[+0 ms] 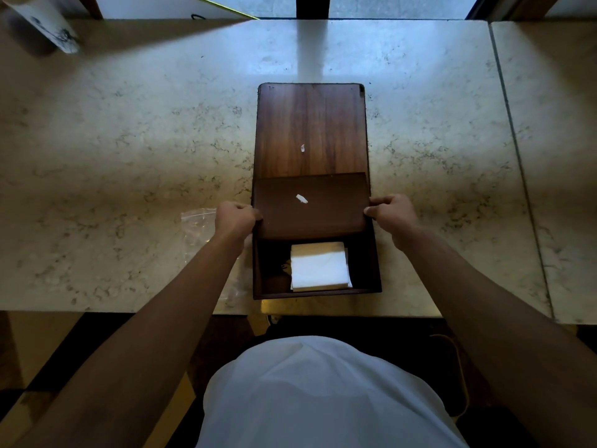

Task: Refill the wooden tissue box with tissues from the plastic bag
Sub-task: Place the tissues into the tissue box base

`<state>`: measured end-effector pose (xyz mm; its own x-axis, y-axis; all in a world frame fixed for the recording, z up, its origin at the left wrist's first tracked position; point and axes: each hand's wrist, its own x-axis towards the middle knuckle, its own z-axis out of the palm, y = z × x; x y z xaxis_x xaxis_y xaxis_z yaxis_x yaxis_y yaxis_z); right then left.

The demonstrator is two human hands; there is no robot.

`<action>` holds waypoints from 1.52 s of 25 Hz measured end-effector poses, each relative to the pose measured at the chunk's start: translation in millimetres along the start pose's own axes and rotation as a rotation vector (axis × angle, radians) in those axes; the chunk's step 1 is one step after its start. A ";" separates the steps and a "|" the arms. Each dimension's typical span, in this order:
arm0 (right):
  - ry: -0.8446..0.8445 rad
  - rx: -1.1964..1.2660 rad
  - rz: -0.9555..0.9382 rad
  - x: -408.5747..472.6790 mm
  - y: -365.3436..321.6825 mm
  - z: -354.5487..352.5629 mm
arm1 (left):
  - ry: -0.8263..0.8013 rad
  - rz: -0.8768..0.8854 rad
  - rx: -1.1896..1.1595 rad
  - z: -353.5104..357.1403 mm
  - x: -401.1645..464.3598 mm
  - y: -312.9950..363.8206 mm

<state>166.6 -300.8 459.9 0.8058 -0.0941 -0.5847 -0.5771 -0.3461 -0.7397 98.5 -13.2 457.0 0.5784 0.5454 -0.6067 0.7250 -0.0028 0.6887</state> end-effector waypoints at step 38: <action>0.120 -0.696 -0.456 -100.4 63.7 -11.2 | -0.109 0.546 0.685 -39.8 -61.4 -42.0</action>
<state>50.4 -323.9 475.1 0.9716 0.1095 -0.2098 -0.0097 -0.8673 -0.4976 17.7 -13.3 481.0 0.9167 0.2381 -0.3210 0.3815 -0.7607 0.5251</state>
